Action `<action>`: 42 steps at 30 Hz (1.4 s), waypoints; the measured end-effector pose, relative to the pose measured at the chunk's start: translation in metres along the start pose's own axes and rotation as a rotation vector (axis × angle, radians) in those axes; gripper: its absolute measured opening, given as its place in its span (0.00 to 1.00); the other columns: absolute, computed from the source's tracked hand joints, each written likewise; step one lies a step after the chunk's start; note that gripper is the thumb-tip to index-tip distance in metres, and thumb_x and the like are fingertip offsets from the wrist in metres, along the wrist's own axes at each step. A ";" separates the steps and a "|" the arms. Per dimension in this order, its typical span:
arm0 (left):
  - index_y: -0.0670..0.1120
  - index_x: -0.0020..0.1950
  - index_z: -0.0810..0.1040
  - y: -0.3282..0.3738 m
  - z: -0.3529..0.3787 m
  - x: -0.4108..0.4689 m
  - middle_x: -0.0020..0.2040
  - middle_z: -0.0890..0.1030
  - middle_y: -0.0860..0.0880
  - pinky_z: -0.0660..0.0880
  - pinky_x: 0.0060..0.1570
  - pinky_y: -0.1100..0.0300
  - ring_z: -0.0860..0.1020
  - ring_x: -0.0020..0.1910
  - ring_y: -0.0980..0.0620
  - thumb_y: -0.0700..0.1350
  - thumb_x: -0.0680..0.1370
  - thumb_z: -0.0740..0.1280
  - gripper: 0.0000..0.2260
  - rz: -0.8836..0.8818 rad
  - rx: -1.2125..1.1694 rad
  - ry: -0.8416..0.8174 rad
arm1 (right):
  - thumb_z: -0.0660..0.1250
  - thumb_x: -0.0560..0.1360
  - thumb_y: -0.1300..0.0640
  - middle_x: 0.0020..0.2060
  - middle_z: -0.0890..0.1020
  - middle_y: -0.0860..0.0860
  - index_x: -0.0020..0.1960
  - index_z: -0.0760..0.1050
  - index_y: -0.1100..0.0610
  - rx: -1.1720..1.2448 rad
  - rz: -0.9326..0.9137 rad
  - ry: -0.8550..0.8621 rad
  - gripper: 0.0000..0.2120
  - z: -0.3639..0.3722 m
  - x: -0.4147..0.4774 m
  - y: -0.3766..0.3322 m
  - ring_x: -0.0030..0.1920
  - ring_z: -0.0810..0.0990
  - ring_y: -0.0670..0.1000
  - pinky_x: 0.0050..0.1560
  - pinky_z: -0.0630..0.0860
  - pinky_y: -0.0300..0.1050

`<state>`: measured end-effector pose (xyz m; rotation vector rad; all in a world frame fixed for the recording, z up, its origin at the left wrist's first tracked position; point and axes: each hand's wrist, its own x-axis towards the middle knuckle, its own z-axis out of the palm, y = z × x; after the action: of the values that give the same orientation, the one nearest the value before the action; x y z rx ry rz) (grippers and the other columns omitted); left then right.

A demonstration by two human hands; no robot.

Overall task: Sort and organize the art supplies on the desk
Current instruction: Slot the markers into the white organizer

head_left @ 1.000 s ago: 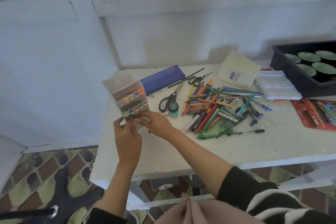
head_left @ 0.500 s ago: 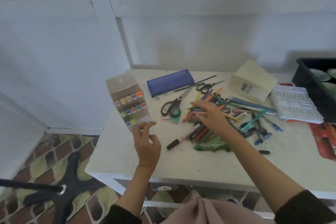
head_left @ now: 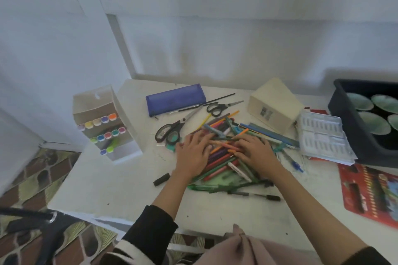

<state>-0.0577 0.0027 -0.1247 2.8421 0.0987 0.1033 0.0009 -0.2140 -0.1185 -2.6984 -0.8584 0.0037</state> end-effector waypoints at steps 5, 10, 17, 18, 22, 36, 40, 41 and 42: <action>0.62 0.71 0.65 -0.002 0.001 0.010 0.73 0.63 0.51 0.59 0.63 0.44 0.59 0.71 0.47 0.55 0.81 0.52 0.18 -0.192 0.061 0.040 | 0.66 0.75 0.48 0.61 0.75 0.41 0.57 0.76 0.48 0.145 -0.008 -0.032 0.12 -0.005 -0.006 0.012 0.65 0.68 0.45 0.66 0.58 0.57; 0.59 0.68 0.70 -0.001 -0.001 0.009 0.70 0.65 0.48 0.59 0.61 0.47 0.62 0.67 0.47 0.52 0.80 0.58 0.17 -0.264 0.029 0.118 | 0.65 0.75 0.45 0.62 0.74 0.39 0.58 0.76 0.45 0.124 -0.024 -0.111 0.13 -0.010 0.002 0.016 0.67 0.66 0.43 0.67 0.58 0.56; 0.49 0.55 0.81 -0.008 -0.006 0.007 0.61 0.73 0.48 0.65 0.59 0.47 0.67 0.62 0.47 0.40 0.76 0.65 0.10 -0.285 -0.264 0.275 | 0.65 0.75 0.48 0.57 0.78 0.40 0.54 0.78 0.44 0.313 -0.011 -0.007 0.09 -0.016 0.005 0.026 0.60 0.73 0.45 0.60 0.70 0.58; 0.47 0.54 0.82 -0.009 -0.007 0.006 0.60 0.74 0.47 0.66 0.57 0.48 0.68 0.61 0.46 0.37 0.76 0.66 0.10 -0.265 -0.292 0.301 | 0.66 0.75 0.50 0.55 0.79 0.41 0.53 0.79 0.46 0.341 -0.006 0.013 0.08 -0.017 0.004 0.027 0.59 0.73 0.46 0.58 0.72 0.60; 0.44 0.49 0.83 -0.013 -0.010 0.000 0.56 0.77 0.44 0.66 0.53 0.52 0.71 0.57 0.45 0.32 0.73 0.66 0.11 -0.159 -0.300 0.340 | 0.68 0.74 0.60 0.49 0.78 0.41 0.50 0.82 0.53 0.415 0.007 0.118 0.07 -0.024 -0.002 0.027 0.55 0.74 0.46 0.57 0.74 0.56; 0.46 0.45 0.82 -0.021 0.012 -0.055 0.49 0.79 0.48 0.65 0.47 0.50 0.74 0.49 0.44 0.37 0.70 0.59 0.13 -0.418 -0.130 0.559 | 0.67 0.73 0.67 0.44 0.79 0.44 0.49 0.81 0.56 0.468 0.090 0.226 0.10 -0.023 -0.028 0.034 0.48 0.75 0.47 0.48 0.69 0.36; 0.46 0.46 0.82 -0.023 0.014 -0.056 0.50 0.78 0.47 0.65 0.47 0.49 0.73 0.49 0.44 0.40 0.72 0.56 0.15 -0.427 -0.149 0.519 | 0.67 0.71 0.70 0.47 0.81 0.47 0.52 0.80 0.55 0.358 0.068 0.289 0.14 -0.003 -0.038 0.030 0.49 0.77 0.50 0.53 0.73 0.50; 0.46 0.46 0.81 -0.023 0.014 -0.054 0.50 0.78 0.47 0.65 0.48 0.48 0.73 0.50 0.44 0.40 0.72 0.56 0.14 -0.435 -0.164 0.499 | 0.67 0.70 0.70 0.47 0.82 0.48 0.52 0.80 0.55 0.319 0.076 0.313 0.14 0.002 -0.040 0.028 0.50 0.78 0.52 0.56 0.71 0.53; 0.46 0.47 0.81 -0.024 0.013 -0.053 0.50 0.78 0.47 0.65 0.48 0.48 0.73 0.51 0.44 0.40 0.72 0.57 0.14 -0.444 -0.176 0.481 | 0.68 0.69 0.71 0.47 0.83 0.50 0.51 0.80 0.56 0.286 0.089 0.338 0.15 0.004 -0.041 0.026 0.50 0.79 0.53 0.58 0.69 0.53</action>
<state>-0.1107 0.0174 -0.1477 2.4917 0.7706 0.6561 -0.0185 -0.2558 -0.1335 -2.3734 -0.5852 -0.2795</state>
